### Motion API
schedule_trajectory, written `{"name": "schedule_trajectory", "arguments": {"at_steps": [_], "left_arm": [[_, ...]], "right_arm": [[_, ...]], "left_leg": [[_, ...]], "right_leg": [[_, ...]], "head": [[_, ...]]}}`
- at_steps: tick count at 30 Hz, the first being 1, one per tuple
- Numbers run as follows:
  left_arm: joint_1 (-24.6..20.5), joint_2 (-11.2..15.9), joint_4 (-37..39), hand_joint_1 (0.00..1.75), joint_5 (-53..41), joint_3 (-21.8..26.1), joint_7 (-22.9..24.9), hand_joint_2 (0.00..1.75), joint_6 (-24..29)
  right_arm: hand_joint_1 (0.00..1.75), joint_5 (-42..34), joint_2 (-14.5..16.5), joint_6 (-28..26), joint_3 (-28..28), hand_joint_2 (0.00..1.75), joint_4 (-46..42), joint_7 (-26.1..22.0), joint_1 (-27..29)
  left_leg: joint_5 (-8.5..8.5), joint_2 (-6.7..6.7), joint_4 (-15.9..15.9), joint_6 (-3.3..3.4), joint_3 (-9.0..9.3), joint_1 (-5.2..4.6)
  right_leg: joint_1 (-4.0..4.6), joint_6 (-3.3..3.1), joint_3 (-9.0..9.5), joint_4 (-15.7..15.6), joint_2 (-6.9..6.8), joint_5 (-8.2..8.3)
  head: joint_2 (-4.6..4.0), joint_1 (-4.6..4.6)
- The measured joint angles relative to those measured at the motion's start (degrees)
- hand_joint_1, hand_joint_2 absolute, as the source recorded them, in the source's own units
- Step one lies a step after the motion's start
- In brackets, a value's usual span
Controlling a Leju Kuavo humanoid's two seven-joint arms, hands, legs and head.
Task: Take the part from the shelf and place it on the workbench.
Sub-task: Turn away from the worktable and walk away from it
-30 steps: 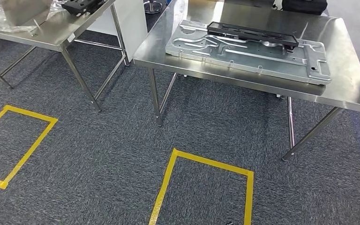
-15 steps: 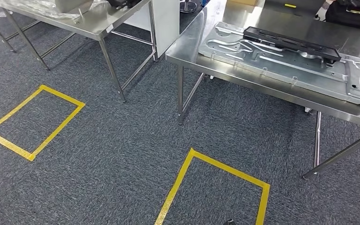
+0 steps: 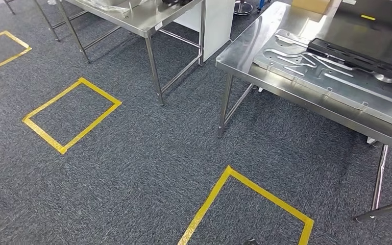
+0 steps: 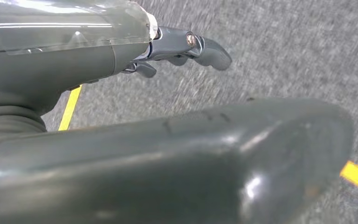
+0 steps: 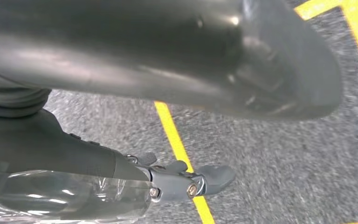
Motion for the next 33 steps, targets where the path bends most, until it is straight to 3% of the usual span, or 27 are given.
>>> {"name": "schedule_trajectory", "arguments": {"at_steps": [1, 3, 5, 7, 8, 9, 10, 12, 14, 16, 18, 19, 21, 22, 23, 24, 25, 27, 28, 30, 31, 33], "left_arm": [[0.3, 0.0, 0.0, 0.0, 0.1, 0.0, 0.0, 0.0, 0.0], [0.6, 0.1, 0.0, 0.0, 0.5, 0.0, 0.1, 0.0, 0.4], [0.7, 0.1, 0.0, 0.0, 1.4, 0.1, 0.1, 0.0, 1.0], [0.7, 0.1, 0.0, 0.0, 2.3, 0.3, -0.2, 0.0, 1.5], [0.8, 0.1, 0.0, 0.0, 2.6, 0.4, -0.4, 0.0, 1.7], [1.0, 0.2, 0.0, 0.0, 2.8, 0.6, -0.7, 0.0, 1.9], [1.1, 0.2, 0.0, 0.0, 2.9, 0.7, -1.0, 0.0, 2.1], [1.1, 0.3, 0.0, 0.0, 3.3, 1.1, -1.9, 0.0, 2.6], [1.0, 0.4, 0.0, 0.0, 4.0, 1.6, -2.6, 0.0, 3.0], [1.0, 0.6, 0.0, 0.0, 4.8, 2.1, -3.2, 0.0, 3.3], [1.0, 0.9, 0.0, 0.0, 5.2, 2.7, -3.6, 0.0, 3.4], [0.9, 1.1, 0.0, 0.0, 5.3, 3.0, -3.8, 0.0, 3.4], [0.5, 1.6, 0.0, 0.0, 4.9, 3.1, -4.3, 0.0, 3.4], [0.2, 1.8, 0.0, 0.0, 4.7, 3.1, -4.5, 0.0, 3.4], [0.0, 2.1, 0.0, 0.0, 4.4, 3.1, -4.8, 0.0, 3.4], [-0.2, 2.4, 0.0, 0.0, 4.4, 3.1, -5.0, 0.0, 3.4], [-0.3, 2.7, 0.0, 0.0, 4.4, 3.1, -5.1, 0.0, 3.4], [-0.8, 3.1, 0.0, 0.0, 4.5, 3.2, -5.3, 0.0, 3.3], [-1.1, 3.3, 0.0, 0.0, 4.6, 3.2, -5.3, 0.0, 3.3], [-1.8, 3.5, 0.0, 0.0, 4.4, 3.2, -5.3, 0.0, 3.0], [-2.2, 3.6, 0.0, 0.0, 4.3, 3.2, -5.2, 0.0, 2.9], [-2.8, 3.7, 0.0, 0.0, 3.9, 3.2, -4.7, 0.0, 2.5]], "right_arm": [[0.0, 0.2, 0.0, 0.0, 0.0, 0.0, 0.0, 0.1, 0.2], [0.0, 1.0, 0.0, 0.1, 0.0, 0.0, 0.1, 0.4, 0.8], [0.0, 1.9, 0.0, 0.6, 0.1, 0.0, 0.1, 1.1, 1.3], [0.0, 2.5, 0.0, 1.1, 0.3, 0.0, 0.3, 2.0, 1.5], [0.0, 2.8, 0.1, 1.3, 0.5, 0.0, 0.3, 2.4, 1.5], [0.0, 2.9, 0.2, 1.4, 0.6, 0.0, 0.3, 2.6, 1.5], [0.0, 3.1, 0.3, 1.4, 0.7, 0.0, 0.3, 2.8, 1.4], [0.0, 3.5, 0.4, 1.7, 0.9, 0.0, 0.3, 3.0, 1.0], [0.0, 3.6, 0.4, 2.0, 1.0, 0.0, 0.3, 3.1, 0.5], [0.0, 3.7, 0.5, 2.1, 1.0, 0.0, 0.3, 3.0, -0.1], [0.0, 3.7, 0.6, 2.0, 1.1, 0.0, 0.2, 2.9, -0.7], [0.0, 3.6, 0.6, 2.0, 1.1, 0.0, 0.2, 2.8, -0.9], [0.0, 3.3, 0.7, 1.9, 1.1, 0.0, 0.2, 2.6, -0.9], [0.0, 3.2, 0.8, 1.9, 1.0, 0.0, 0.2, 2.5, -0.9], [0.0, 3.0, 1.0, 1.9, 1.0, 0.0, 0.2, 2.4, -0.9], [0.0, 3.0, 1.1, 1.8, 1.0, 0.0, 0.2, 2.3, -0.8], [0.0, 3.0, 1.2, 1.7, 1.0, 0.0, 0.2, 2.3, -0.8], [0.0, 2.9, 1.3, 1.6, 1.0, 0.0, 0.2, 2.4, -0.8], [0.0, 2.8, 1.4, 1.6, 1.0, 0.0, 0.2, 2.4, -0.8], [0.0, 2.5, 1.4, 1.7, 0.8, 0.0, 0.2, 2.6, -0.9], [0.0, 2.4, 1.4, 1.9, 0.7, 0.0, 0.2, 2.7, -1.0], [0.0, 2.4, 1.5, 2.2, 0.6, 0.0, 0.2, 3.2, -1.0]], "left_leg": [[-0.02, -0.14, 0.0, -0.31, -0.09, 0.07], [-1.24, 1.8, 1.9, -0.9, -0.98, 0.01], [-4.55, 4.78, 7.9, -1.45, -3.99, 0.09], [-7.34, 5.74, 15.0, -1.99, -7.69, 0.45], [-7.34, 5.9, 16.3, -2.19, -8.48, 0.6], [-6.25, 6.11, 15.4, -2.33, -8.12, 0.72], [-4.31, 6.61, 12.2, -2.38, -6.51, 0.8], [-1.01, 8.93, 4.1, -2.05, -2.37, 0.71], [-0.05, 10.18, 0.5, -1.25, -0.57, 0.47], [0.04, 9.05, 0.3, -0.4, -0.63, 0.3], [0.38, 7.9, -0.1, 0.38, -0.44, 0.39], [0.59, 7.36, -0.3, 0.72, -0.34, 0.49], [0.76, 6.21, -0.3, 1.07, -0.51, 0.43], [0.78, 5.45, -0.3, 1.12, -0.57, 0.34], [0.79, 4.62, -0.3, 1.14, -0.55, 0.25], [0.77, 3.76, -0.2, 1.12, -0.48, 0.18], [0.74, 2.92, -0.2, 1.07, -0.35, 0.15], [0.59, 1.51, 0.0, 0.79, -0.22, 0.03], [0.55, 0.9, 0.1, 0.53, -0.31, 0.01], [0.59, -0.14, 0.3, -0.19, -0.71, 0.09], [0.69, -0.68, 0.2, -0.58, -0.92, 0.21], [0.02, 0.4, 1.2, -1.16, -1.46, 0.24]], "right_leg": [[-0.09, -0.33, 0.11, -0.2, -0.61, 0.11], [-0.33, -1.07, 0.46, -0.7, -1.89, 0.28], [-0.36, -1.6, 0.68, -1.0, -3.35, 0.24], [-0.23, -1.75, 0.71, -0.9, -4.88, 0.05], [-0.21, -1.71, 0.76, -0.9, -5.6, -0.06], [-0.22, -1.6, 0.86, -0.8, -6.28, -0.19], [-0.26, -1.44, 1.05, -0.8, -6.94, -0.36], [-0.13, -0.91, 1.6, -0.8, -8.11, -0.78], [0.15, -0.22, 2.04, -0.8, -9.04, -1.16], [0.16, 0.49, 2.36, -0.9, -9.9, -1.38], [-0.16, 1.15, 2.09, 0.4, -8.53, -2.56], [-0.3, 1.36, 1.12, 2.6, -7.06, -4.01], [-0.44, 1.44, -2.48, 9.9, -4.31, -7.69], [-0.44, 1.42, -4.41, 13.4, -3.86, -8.82], [-0.43, 1.35, -5.67, 15.4, -3.67, -8.84], [-0.42, 1.23, -5.98, 15.2, -3.53, -7.7], [-0.43, 1.04, -5.29, 12.9, -3.26, -5.56], [-0.43, 0.55, -2.5, 5.3, -1.38, -1.14], [-0.42, 0.35, -1.52, 2.5, -0.44, 0.06], [-0.2, -0.01, -0.98, 0.6, 0.31, 0.42], [-0.17, -0.27, -0.97, 0.5, -0.23, 0.54], [-0.27, -1.0, -0.67, 0.0, -1.45, 0.8]], "head": [[0.0, 0.0], [0.0, -0.01], [0.0, -0.02], [0.0, -0.02], [0.0, -0.02], [0.0, -0.02], [0.0, -0.02], [0.0, -0.02], [0.0, -0.01], [0.0, -0.01], [0.0, -0.01], [0.0, -0.01], [0.0, 0.0], [0.0, 0.0], [0.0, 0.0], [0.0, 0.0], [0.0, 0.0], [0.0, 0.0], [0.0, 0.0], [0.0, 0.0], [0.0, 0.0], [0.0, -0.01]]}}
